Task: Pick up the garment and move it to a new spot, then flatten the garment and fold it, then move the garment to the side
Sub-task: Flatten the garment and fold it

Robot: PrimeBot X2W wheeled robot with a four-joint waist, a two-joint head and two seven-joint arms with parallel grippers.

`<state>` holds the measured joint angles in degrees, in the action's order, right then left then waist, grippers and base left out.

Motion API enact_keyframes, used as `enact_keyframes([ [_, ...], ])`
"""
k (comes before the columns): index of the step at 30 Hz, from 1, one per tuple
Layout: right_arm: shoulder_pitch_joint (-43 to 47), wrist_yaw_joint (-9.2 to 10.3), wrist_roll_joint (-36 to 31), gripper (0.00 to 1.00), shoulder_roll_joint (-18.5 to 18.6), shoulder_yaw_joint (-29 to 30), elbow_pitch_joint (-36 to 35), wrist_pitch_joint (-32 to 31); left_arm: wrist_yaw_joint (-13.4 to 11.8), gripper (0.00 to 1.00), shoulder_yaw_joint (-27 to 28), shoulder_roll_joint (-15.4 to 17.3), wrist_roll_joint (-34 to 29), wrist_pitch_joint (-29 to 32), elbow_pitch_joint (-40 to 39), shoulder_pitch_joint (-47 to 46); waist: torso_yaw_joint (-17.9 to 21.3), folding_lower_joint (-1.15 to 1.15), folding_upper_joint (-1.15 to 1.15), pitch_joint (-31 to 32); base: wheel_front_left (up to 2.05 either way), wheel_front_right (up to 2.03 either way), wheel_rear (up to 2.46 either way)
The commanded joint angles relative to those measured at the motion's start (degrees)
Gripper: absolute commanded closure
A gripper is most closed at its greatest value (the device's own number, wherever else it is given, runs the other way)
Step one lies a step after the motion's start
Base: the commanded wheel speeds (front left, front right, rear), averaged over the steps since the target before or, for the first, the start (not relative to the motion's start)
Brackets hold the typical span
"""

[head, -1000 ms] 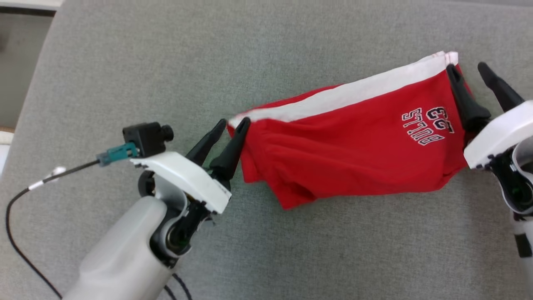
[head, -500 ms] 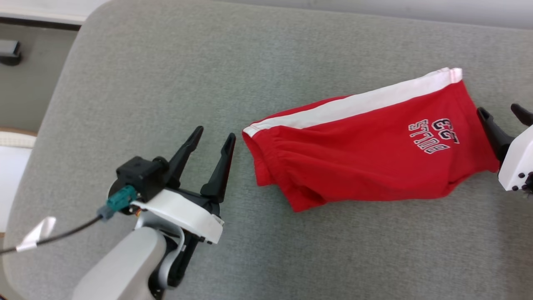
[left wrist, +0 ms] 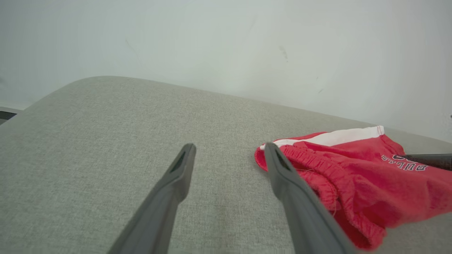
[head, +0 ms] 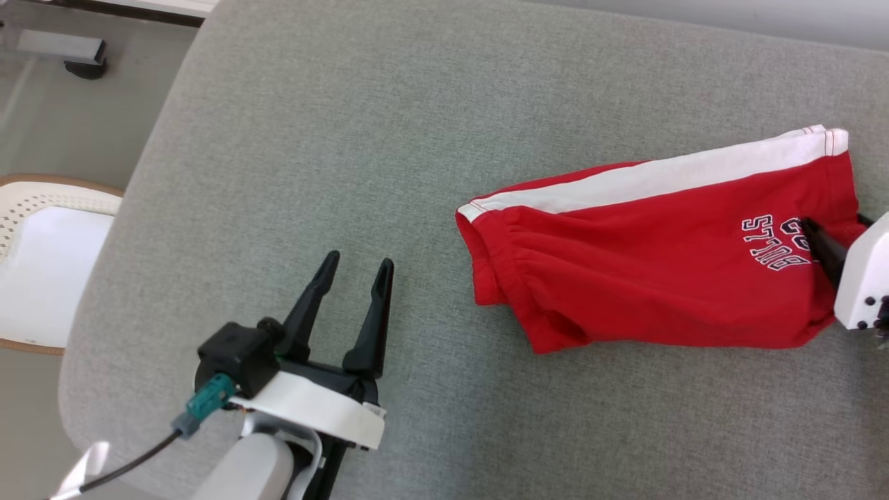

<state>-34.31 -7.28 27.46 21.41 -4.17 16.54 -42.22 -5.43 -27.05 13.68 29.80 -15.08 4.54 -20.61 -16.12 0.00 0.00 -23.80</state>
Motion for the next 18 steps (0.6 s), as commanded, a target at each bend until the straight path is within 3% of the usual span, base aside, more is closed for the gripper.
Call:
enact_keyframes([
  [1,2.1,-0.36,0.7,0.82,-1.3,-1.6,0.9,-1.4,0.4,0.0,0.4,-0.2,-0.5,-0.1,0.2,0.7,-0.1,0.0,0.0,0.1,0.0,0.0,0.0],
  [2,2.3,-0.37,1.6,1.0,-1.4,-2.2,0.6,-1.4,1.1,0.0,1.0,-0.9,-1.2,-0.1,0.4,1.2,-0.2,0.0,0.0,0.2,0.0,0.0,0.0],
  [10,3.4,-0.27,7.0,1.0,-1.4,-2.2,-1.0,2.8,5.5,0.0,6.1,-4.1,-6.4,-0.1,2.0,6.1,2.1,0.0,0.0,2.6,0.0,0.0,0.0],
  [18,6.4,-0.21,8.8,1.0,1.0,3.9,-1.2,6.8,8.4,0.0,9.8,-5.6,-10.7,-0.1,2.5,11.0,4.8,0.0,0.0,5.2,0.0,0.0,0.0],
])
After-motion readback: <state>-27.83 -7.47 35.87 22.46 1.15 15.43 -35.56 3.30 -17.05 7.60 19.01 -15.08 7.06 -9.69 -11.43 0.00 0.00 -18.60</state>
